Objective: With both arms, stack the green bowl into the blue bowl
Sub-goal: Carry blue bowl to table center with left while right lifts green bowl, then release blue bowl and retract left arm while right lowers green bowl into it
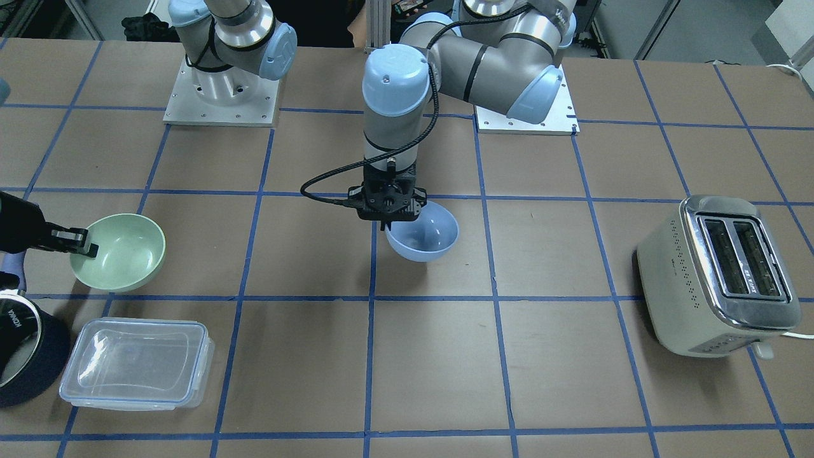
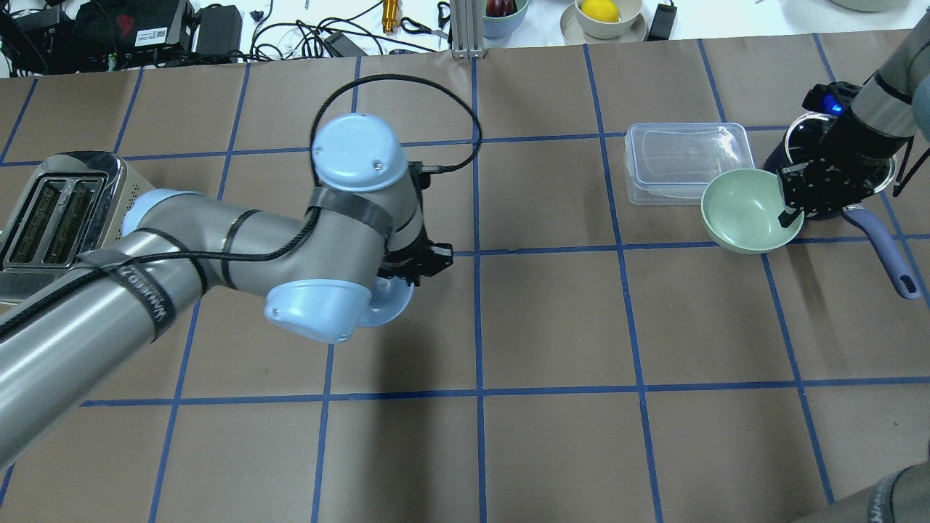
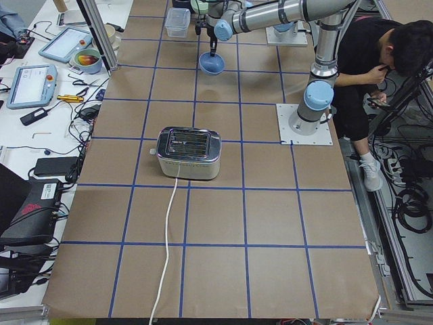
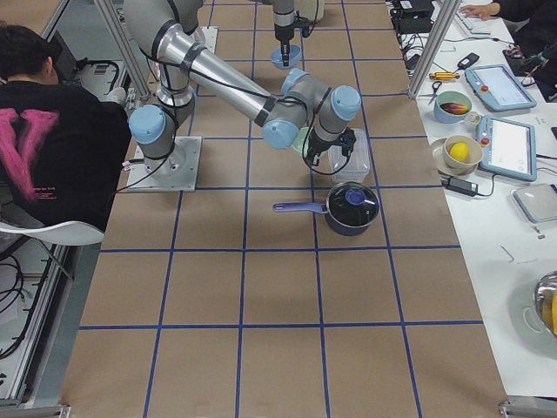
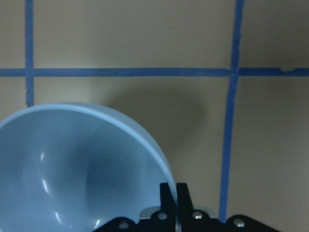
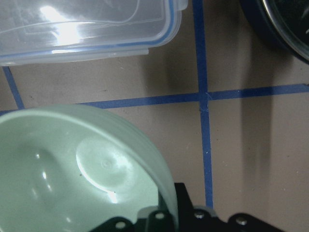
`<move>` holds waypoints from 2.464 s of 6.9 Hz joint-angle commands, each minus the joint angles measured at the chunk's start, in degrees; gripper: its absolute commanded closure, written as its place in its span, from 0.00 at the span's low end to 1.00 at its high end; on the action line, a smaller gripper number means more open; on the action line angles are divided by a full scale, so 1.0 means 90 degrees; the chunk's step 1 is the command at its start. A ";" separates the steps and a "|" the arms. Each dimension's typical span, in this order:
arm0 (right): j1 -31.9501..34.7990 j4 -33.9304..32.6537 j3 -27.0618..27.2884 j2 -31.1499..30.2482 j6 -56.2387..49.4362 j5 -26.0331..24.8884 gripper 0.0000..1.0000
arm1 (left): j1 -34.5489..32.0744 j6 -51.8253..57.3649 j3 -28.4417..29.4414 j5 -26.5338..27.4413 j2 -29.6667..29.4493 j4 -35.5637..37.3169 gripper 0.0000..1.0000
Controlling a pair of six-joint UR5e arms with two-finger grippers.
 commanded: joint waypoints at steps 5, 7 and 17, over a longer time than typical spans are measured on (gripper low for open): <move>0.0019 0.0034 -0.0005 -0.0006 0.0051 0.0152 1.00 | -0.0329 -0.0207 0.1117 0.0112 -0.1346 0.0049 1.00; 0.0145 0.0053 -0.0024 -0.0123 0.0119 0.0413 1.00 | -0.0329 -0.0178 0.1099 0.0179 -0.1513 0.0059 0.37; 0.3707 -0.0599 0.0024 -0.0292 0.3172 0.1010 1.00 | 0.3070 0.3537 0.1187 -0.0279 0.1979 -0.3505 0.00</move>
